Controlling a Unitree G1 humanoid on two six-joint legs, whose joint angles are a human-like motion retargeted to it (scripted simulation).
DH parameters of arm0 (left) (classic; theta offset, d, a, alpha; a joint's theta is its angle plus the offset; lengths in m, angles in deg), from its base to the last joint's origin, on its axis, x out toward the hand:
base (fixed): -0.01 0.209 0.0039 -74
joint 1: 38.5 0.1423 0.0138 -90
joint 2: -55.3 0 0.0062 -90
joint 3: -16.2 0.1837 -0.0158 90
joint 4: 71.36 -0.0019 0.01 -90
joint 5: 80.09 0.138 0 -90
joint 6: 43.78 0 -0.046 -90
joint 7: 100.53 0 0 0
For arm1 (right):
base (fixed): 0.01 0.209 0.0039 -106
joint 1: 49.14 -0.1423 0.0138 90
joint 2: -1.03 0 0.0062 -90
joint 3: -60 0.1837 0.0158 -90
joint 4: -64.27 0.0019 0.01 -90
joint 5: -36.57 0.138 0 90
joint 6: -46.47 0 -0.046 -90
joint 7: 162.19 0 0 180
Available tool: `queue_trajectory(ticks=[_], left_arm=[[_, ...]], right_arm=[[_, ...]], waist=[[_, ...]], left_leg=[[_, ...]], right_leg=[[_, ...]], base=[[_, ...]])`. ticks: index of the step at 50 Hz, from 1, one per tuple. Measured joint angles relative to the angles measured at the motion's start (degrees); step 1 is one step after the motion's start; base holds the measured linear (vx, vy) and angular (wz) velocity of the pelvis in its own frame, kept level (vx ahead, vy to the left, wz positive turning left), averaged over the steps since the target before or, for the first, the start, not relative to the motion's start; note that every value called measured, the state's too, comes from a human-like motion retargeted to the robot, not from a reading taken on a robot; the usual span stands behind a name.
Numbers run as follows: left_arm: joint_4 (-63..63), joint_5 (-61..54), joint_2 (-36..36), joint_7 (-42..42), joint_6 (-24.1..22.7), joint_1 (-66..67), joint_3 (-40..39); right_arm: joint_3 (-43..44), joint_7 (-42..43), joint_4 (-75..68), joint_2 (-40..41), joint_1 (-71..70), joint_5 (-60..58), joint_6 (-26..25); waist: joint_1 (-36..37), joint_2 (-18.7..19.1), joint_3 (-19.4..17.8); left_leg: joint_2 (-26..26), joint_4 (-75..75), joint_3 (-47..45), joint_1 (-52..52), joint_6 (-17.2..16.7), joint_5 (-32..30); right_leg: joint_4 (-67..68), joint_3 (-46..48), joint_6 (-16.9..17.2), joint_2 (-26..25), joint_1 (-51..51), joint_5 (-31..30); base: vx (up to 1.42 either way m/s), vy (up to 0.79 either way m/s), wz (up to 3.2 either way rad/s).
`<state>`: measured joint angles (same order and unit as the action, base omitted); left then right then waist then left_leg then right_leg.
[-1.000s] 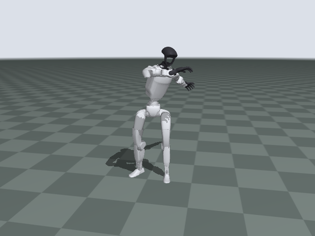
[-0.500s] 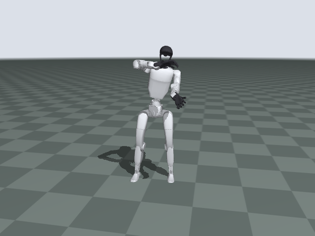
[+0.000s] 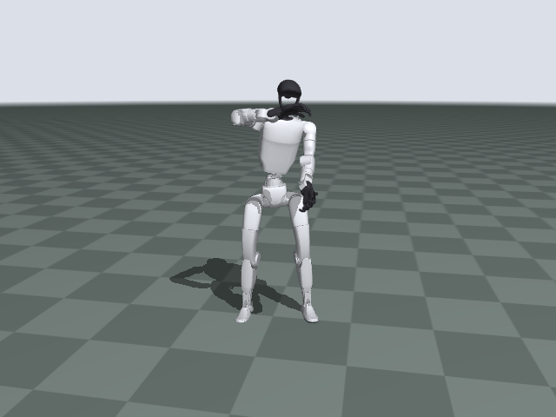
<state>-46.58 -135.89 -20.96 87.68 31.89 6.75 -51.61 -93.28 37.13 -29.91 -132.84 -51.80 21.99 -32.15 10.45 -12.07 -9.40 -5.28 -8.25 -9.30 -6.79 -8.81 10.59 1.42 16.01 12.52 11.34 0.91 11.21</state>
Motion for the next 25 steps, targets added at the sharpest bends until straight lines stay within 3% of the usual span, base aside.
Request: queue_trajectory(ticks=[5, 14, 19, 25], left_arm=[[-9.5, 1.0, -11.9, 2.7, 1.3, 23.4, -10.9], [-16.9, 2.7, -40.6, -0.6, 2.8, 60.4, -45.1], [-21.0, 12.4, -55.1, 0.2, 2.3, 73.0, -64.6], [-23.9, 11.1, -63.9, 6.9, 2.5, 81.7, -80.0]], right_arm=[[1.9, -0.4, 0.0, -0.6, 3.8, 0.1, 2.0], [1.4, -0.2, -2.1, -4.7, 5.9, 0.6, 4.7], [2.1, 1.7, -4.2, -7.3, 6.5, 1.8, 5.9], [2.2, 6.3, -3.6, -7.8, 4.6, 3.0, 5.3]], waist=[[2.0, -0.4, -2.0], [14.2, 1.5, -4.1], [21.5, 3.2, -4.9], [24.3, 3.3, -5.7]], left_leg=[[-1.2, 2.9, -2.0, 0.8, 0.4, -2.1], [-1.7, 4.5, -1.3, 1.0, 0.6, -2.0], [-1.7, 3.4, -0.9, 0.7, 0.0, -0.5], [-1.0, 3.8, 0.3, 0.3, 0.0, -0.7]], right_leg=[[1.3, 2.3, -0.3, -0.1, -0.4, 1.9], [6.3, 18.1, -1.9, 3.2, -2.1, 5.1], [7.4, 25.5, -4.3, 4.7, -4.5, 3.1], [6.8, 21.7, -4.6, 4.8, -4.7, 1.3]], base=[[0.06, 0.08, 0.34], [0.10, 0.11, 0.18], [0.08, 0.07, 0.29], [0.02, 0.00, 0.27]])
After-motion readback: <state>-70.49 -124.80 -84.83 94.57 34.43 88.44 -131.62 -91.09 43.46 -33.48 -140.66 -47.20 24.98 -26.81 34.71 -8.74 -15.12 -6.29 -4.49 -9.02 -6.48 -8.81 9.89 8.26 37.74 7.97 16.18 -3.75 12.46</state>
